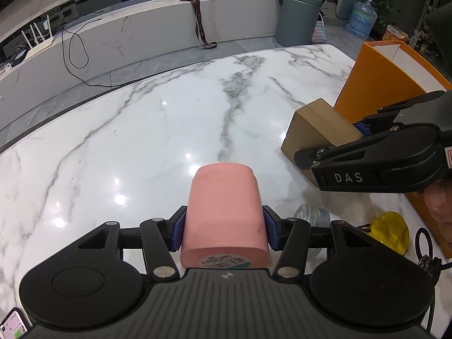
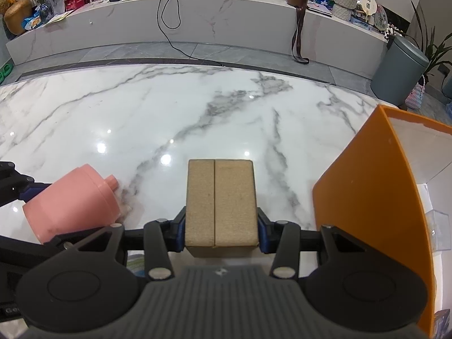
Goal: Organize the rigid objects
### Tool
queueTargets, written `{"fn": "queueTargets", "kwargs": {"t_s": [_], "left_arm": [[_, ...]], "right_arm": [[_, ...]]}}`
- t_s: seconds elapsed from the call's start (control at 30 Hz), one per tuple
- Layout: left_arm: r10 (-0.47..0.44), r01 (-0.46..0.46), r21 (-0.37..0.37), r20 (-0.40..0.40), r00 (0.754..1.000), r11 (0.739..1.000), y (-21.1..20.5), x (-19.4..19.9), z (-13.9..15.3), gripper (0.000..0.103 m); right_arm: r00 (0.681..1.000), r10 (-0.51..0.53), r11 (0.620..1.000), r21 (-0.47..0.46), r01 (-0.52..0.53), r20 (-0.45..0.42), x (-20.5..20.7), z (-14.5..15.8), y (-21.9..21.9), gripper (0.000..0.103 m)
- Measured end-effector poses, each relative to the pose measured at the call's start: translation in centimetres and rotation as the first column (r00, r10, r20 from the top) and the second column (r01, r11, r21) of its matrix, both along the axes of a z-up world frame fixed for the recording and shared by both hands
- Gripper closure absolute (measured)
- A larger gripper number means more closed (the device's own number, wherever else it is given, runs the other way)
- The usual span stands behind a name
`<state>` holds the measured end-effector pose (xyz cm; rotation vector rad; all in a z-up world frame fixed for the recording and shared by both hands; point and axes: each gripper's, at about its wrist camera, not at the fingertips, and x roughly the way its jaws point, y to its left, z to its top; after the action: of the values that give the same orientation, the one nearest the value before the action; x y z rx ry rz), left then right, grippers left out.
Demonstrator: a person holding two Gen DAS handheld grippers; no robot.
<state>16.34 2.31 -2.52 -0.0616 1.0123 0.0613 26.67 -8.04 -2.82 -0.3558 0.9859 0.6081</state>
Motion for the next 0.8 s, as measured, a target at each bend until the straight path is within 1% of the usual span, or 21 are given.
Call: {"fn": "queueTargets", "kwargs": {"t_s": [0.57, 0.8], "left_arm": [[-0.013, 0.012, 0.03, 0.018, 1.0, 0.999, -0.9, -0.2, 2.2, 0.041], [-0.018, 0.017, 0.051, 0.031, 0.999, 0.999, -1.5, -0.3, 3.6, 0.042]], "right_arm": [[1.0, -0.002, 1.0, 0.03, 0.001, 0.028, -0.7, 2.3, -1.0, 0.057], [0.999, -0.01, 0.999, 0.052, 0.008, 0.04, -0.9, 3.4, -1.8, 0.057]]}}
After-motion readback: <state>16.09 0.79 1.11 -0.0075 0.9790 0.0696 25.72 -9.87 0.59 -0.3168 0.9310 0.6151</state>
